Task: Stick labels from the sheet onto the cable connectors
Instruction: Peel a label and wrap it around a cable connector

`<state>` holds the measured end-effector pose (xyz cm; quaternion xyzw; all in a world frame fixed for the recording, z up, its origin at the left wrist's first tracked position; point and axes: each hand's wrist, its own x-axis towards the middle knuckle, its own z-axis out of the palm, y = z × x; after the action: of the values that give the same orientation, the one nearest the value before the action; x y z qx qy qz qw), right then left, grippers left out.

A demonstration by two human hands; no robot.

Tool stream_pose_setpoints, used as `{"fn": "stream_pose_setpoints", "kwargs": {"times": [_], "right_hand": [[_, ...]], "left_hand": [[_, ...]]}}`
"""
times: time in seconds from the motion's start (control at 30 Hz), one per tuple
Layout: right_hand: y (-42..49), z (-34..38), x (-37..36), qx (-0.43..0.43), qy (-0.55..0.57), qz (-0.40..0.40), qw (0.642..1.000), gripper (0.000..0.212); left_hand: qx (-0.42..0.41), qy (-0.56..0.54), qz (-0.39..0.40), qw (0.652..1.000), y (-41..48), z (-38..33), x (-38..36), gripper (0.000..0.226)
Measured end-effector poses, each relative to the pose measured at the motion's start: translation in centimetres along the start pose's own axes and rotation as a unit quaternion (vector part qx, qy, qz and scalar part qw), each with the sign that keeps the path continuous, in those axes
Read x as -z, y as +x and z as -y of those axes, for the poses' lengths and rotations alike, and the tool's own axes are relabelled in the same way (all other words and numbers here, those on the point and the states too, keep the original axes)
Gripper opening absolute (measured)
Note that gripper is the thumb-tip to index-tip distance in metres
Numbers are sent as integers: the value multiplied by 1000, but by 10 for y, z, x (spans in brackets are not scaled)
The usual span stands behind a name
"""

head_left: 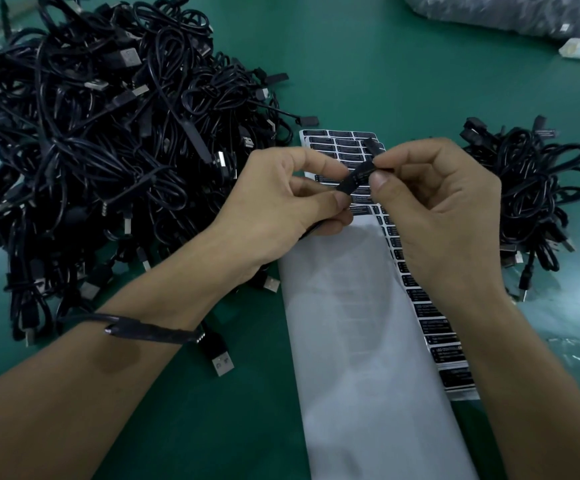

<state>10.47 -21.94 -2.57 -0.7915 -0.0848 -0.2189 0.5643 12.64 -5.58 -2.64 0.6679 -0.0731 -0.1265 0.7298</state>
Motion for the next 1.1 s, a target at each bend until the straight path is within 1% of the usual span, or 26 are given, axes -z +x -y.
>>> {"fn": "stream_pose_setpoints", "kwargs": {"times": [0.2,0.37,0.63,0.83,1.1], "right_hand": [[0,2,2,-7,-3,5,1000,32],[1,2,0,-25,-3,4,1000,41],[-2,1,-5,-36,-9,-17,999,39],[-2,2,-6,-29,-38,-22,999,37],[-3,3,-9,-11,-57,-49,997,39]], "left_hand": [[-11,5,6,1000,-1,-1,-1,17],[-15,6,8,1000,-1,-1,-1,17],[-15,12,3,1000,-1,-1,-1,17],[-9,15,-3,1000,-1,-1,-1,15],[-10,18,-8,1000,0,0,-2,12]]}}
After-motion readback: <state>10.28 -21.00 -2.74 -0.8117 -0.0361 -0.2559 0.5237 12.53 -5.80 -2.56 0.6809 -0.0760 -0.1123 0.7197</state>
